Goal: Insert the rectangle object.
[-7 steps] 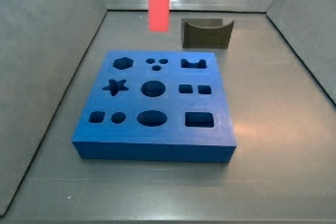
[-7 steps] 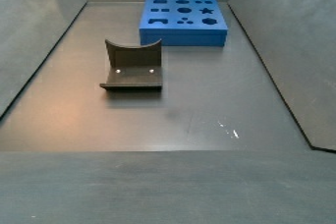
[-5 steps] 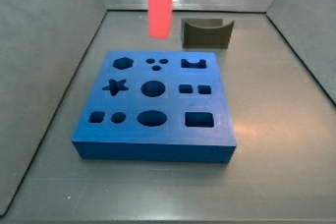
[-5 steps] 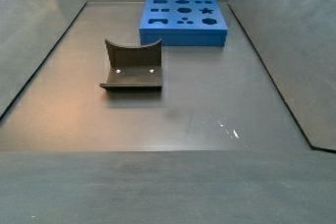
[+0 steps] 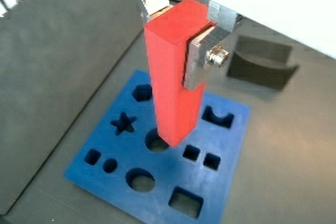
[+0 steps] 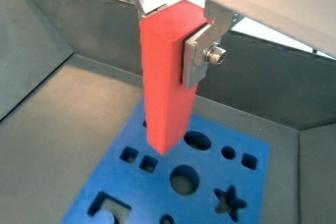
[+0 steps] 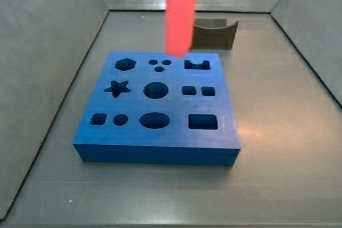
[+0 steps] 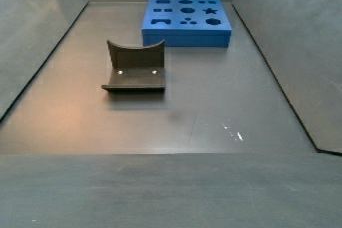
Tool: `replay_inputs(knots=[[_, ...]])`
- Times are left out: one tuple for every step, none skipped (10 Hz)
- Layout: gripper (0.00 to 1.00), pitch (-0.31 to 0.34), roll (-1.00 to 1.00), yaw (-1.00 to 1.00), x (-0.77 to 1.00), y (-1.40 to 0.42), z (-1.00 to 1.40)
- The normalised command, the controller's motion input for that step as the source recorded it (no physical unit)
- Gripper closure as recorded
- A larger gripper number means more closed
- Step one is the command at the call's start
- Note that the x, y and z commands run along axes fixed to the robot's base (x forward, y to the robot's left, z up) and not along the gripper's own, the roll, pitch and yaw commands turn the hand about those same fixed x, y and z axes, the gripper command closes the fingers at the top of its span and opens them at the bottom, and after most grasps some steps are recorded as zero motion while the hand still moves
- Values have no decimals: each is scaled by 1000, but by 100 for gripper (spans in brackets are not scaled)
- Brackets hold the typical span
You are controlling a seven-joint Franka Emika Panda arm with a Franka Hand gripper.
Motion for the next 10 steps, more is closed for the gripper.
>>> replay_inputs(knots=[[100, 73, 29, -226, 734, -289, -209], [100, 86, 31, -206, 734, -311, -194], [100, 80, 51, -283, 634, -314, -203], [100, 0, 17, -971, 0, -189, -191], [100, 0, 27, -1000, 0, -151, -211], [100, 0, 29, -1000, 0, -151, -211], [100, 0, 24, -989, 0, -160, -197], [100, 6, 26, -977, 0, -166, -191], [100, 86, 74, -943, -9, -131, -271], [100, 154, 107, -863, -23, -106, -306]])
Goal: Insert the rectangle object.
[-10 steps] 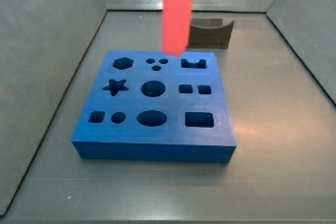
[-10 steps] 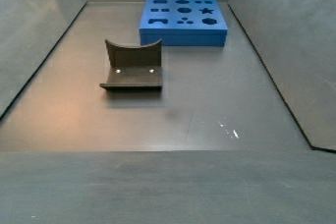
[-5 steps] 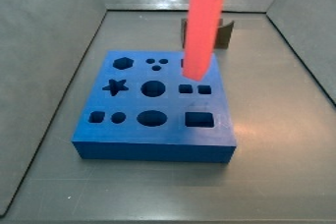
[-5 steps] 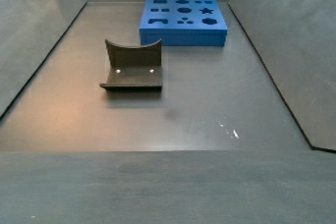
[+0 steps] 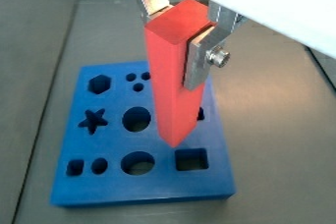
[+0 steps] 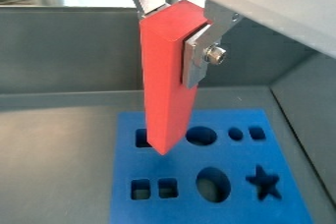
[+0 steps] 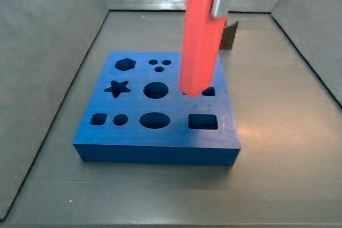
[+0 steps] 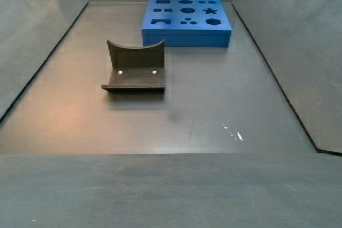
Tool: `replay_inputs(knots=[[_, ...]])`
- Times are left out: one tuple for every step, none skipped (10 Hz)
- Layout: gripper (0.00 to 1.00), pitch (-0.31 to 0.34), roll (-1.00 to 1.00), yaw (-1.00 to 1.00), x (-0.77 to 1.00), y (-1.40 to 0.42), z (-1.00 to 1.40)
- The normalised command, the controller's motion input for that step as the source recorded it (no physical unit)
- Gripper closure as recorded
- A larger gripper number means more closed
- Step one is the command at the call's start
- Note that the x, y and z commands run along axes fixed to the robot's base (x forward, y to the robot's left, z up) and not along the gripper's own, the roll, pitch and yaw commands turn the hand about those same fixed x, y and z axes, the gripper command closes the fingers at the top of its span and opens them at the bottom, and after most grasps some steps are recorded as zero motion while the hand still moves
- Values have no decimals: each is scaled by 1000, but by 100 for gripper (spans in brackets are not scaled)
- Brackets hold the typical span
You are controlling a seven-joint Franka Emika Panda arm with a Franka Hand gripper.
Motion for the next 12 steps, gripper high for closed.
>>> replay_inputs(knots=[[100, 201, 130, -786, 0, -83, -323], [100, 220, 137, -740, 0, -86, -317], [100, 221, 127, -726, 0, -106, -283], [100, 210, 111, -726, 0, -129, -226], [100, 121, 7, -731, 74, -251, 0], [100, 91, 0, -680, 183, -289, 0], [100, 60, 0, -666, 240, -283, 0], [100, 69, 50, -637, 243, -237, -77], [100, 80, 70, -646, 220, -220, -114], [100, 97, 84, -649, 186, -200, -146], [100, 86, 93, -814, 0, -134, -197], [100, 74, 96, -831, 0, -103, -203]])
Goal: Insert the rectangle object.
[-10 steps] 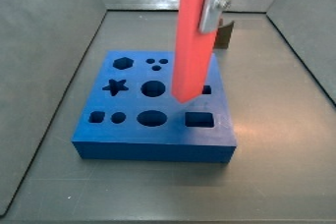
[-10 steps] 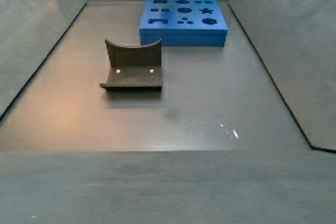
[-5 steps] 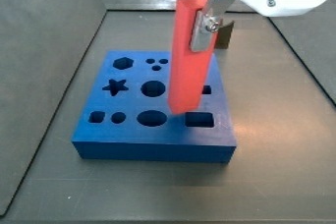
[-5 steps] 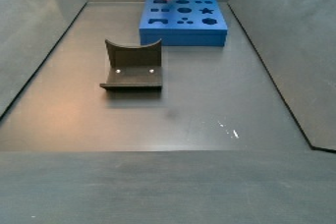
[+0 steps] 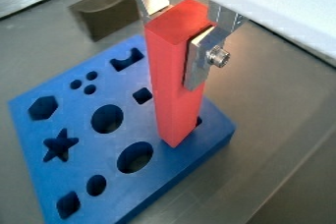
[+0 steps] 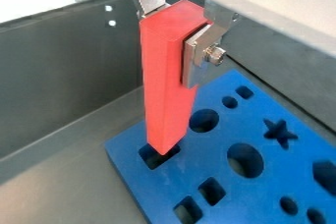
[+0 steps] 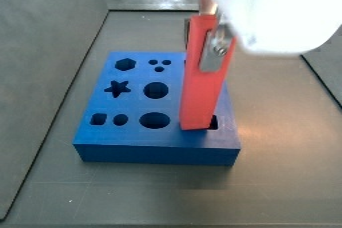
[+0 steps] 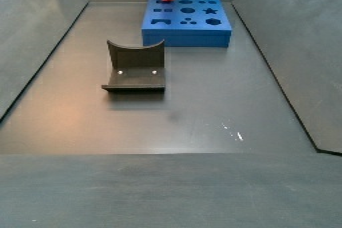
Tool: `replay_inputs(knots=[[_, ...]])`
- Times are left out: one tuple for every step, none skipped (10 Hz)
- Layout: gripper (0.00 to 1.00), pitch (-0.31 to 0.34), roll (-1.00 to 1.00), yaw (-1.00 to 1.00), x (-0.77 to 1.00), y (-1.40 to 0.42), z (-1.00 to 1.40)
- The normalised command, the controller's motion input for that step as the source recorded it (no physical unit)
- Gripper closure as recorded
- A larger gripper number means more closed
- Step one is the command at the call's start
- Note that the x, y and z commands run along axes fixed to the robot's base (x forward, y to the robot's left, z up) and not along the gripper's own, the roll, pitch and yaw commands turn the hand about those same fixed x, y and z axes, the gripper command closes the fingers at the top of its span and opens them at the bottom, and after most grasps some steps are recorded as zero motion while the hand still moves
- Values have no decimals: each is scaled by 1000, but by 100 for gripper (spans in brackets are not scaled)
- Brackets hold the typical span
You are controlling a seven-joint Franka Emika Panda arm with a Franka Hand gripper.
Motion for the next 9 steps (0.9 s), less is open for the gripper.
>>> replay_inputs(knots=[[100, 110, 87, -449, 409, -137, -109], [100, 107, 33, -509, 394, -14, -89], [100, 80, 0, -326, 257, 0, -89], [100, 0, 20, -29, 0, 40, -214], [100, 20, 27, -37, 0, 117, -263], [100, 0, 0, 0, 0, 100, -351], [100, 0, 0, 20, 0, 91, -317], [100, 3, 0, 11, 6, 111, -297], [100, 23, 0, 0, 126, 91, -317]])
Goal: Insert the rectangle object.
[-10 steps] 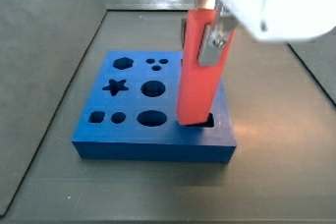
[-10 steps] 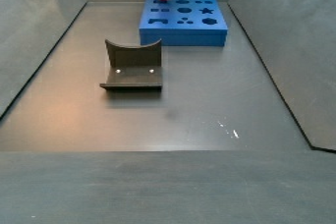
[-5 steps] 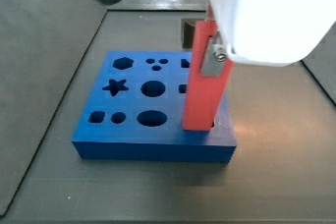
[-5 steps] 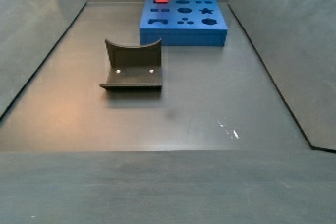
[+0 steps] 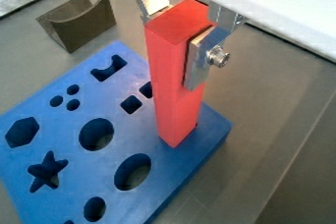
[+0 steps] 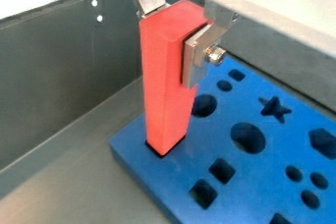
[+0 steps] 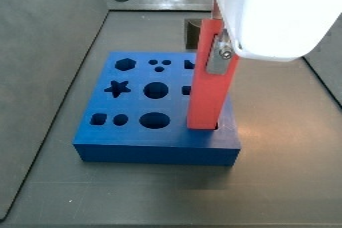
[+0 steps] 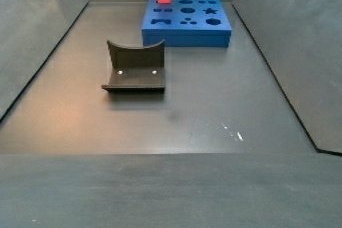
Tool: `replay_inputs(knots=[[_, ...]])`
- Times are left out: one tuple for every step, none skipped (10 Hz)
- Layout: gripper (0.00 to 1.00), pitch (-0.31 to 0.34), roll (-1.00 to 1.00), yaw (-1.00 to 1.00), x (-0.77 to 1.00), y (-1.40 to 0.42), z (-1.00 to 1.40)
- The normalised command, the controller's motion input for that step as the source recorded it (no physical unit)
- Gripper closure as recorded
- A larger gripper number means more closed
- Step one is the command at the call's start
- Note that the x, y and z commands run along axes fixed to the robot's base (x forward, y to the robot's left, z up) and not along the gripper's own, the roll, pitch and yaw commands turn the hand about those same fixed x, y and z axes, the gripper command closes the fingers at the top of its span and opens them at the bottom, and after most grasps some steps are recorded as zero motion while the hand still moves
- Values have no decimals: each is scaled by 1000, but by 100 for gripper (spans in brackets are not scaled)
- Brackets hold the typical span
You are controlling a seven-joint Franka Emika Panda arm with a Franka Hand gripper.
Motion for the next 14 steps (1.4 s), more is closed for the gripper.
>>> replay_inputs(knots=[[100, 40, 0, 0, 209, 97, -351], [100, 19, 0, 0, 120, 74, -320], [100, 0, 0, 0, 83, 43, -309], [100, 0, -9, 0, 240, 0, -306], [100, 1, -21, -14, 286, 0, -306], [100, 3, 0, -14, 214, 0, -329], [100, 21, 46, 3, 66, 23, -340], [100, 0, 91, 126, 0, 120, -331], [100, 0, 31, 109, 0, 171, -251], [100, 13, 7, 91, 6, 214, -206], [100, 27, 0, 69, 0, 263, -160], [100, 0, 0, 83, 0, 271, -149], [100, -24, 0, 0, 0, 0, 0], [100, 0, 0, 0, 0, 0, 0]])
